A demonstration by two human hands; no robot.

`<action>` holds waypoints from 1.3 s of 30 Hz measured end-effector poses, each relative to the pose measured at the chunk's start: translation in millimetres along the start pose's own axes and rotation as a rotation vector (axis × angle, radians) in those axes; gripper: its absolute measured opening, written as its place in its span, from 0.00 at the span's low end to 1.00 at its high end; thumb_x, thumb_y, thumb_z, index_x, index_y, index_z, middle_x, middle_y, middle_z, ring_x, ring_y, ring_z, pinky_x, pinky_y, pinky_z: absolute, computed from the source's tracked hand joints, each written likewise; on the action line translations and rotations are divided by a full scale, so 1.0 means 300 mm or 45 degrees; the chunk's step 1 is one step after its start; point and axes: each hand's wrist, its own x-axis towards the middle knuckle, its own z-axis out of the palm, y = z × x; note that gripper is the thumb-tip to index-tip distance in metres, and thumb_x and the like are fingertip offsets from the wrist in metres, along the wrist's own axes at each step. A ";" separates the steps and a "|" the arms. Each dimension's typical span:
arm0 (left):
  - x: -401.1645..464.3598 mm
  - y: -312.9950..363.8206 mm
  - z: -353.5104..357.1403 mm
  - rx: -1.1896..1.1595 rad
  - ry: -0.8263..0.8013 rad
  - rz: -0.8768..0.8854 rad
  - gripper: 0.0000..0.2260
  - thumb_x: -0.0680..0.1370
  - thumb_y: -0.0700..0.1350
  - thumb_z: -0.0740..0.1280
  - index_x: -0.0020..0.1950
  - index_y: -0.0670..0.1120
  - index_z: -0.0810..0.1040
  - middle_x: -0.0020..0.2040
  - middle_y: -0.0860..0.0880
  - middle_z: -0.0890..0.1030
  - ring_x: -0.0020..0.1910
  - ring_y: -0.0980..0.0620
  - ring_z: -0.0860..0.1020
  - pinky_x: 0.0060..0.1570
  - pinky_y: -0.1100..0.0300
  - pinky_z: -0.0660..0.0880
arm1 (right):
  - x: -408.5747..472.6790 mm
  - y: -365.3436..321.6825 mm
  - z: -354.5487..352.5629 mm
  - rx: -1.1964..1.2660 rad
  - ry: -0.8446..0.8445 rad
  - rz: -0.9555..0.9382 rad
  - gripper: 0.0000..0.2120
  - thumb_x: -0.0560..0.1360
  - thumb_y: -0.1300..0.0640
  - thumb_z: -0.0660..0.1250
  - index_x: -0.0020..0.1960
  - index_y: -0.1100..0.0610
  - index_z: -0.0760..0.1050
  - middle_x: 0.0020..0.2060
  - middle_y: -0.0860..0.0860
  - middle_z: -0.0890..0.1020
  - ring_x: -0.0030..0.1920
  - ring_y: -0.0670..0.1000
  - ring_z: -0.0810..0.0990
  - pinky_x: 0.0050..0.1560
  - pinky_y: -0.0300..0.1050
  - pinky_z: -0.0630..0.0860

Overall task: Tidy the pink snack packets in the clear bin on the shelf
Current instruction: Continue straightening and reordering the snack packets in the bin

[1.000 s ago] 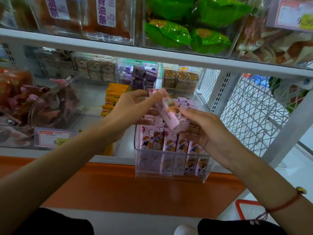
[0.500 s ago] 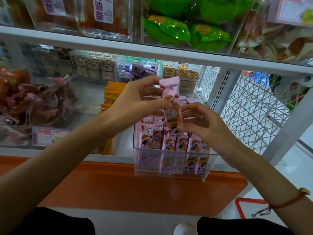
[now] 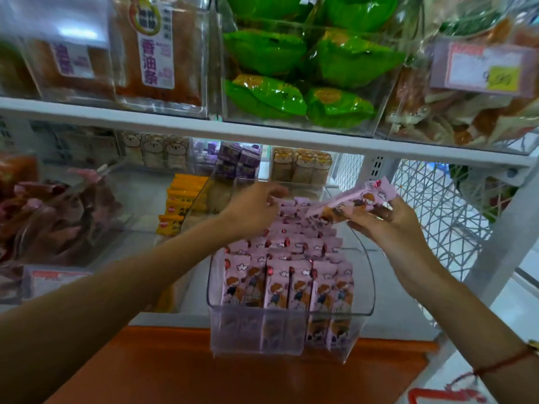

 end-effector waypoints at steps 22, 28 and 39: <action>0.217 -0.155 0.088 0.823 -0.613 -0.022 0.22 0.84 0.50 0.46 0.78 0.51 0.53 0.76 0.43 0.60 0.73 0.41 0.58 0.72 0.47 0.55 | 0.445 0.105 0.223 -0.684 -0.235 -0.449 0.14 0.73 0.65 0.68 0.57 0.59 0.69 0.44 0.47 0.76 0.38 0.42 0.74 0.32 0.19 0.64; 0.205 -0.150 0.044 0.589 -0.271 -0.026 0.18 0.80 0.41 0.58 0.71 0.48 0.69 0.69 0.46 0.71 0.67 0.47 0.69 0.65 0.55 0.66 | 0.476 0.142 0.254 -1.394 -0.748 -0.399 0.10 0.80 0.56 0.60 0.55 0.53 0.80 0.55 0.52 0.80 0.54 0.53 0.78 0.51 0.46 0.74; 0.272 -0.142 0.079 0.730 -0.398 0.059 0.13 0.80 0.39 0.58 0.62 0.42 0.76 0.60 0.42 0.78 0.59 0.45 0.75 0.62 0.49 0.71 | 0.104 0.045 0.107 -1.480 -0.503 -0.624 0.15 0.77 0.57 0.59 0.62 0.53 0.75 0.59 0.50 0.77 0.61 0.52 0.73 0.57 0.47 0.73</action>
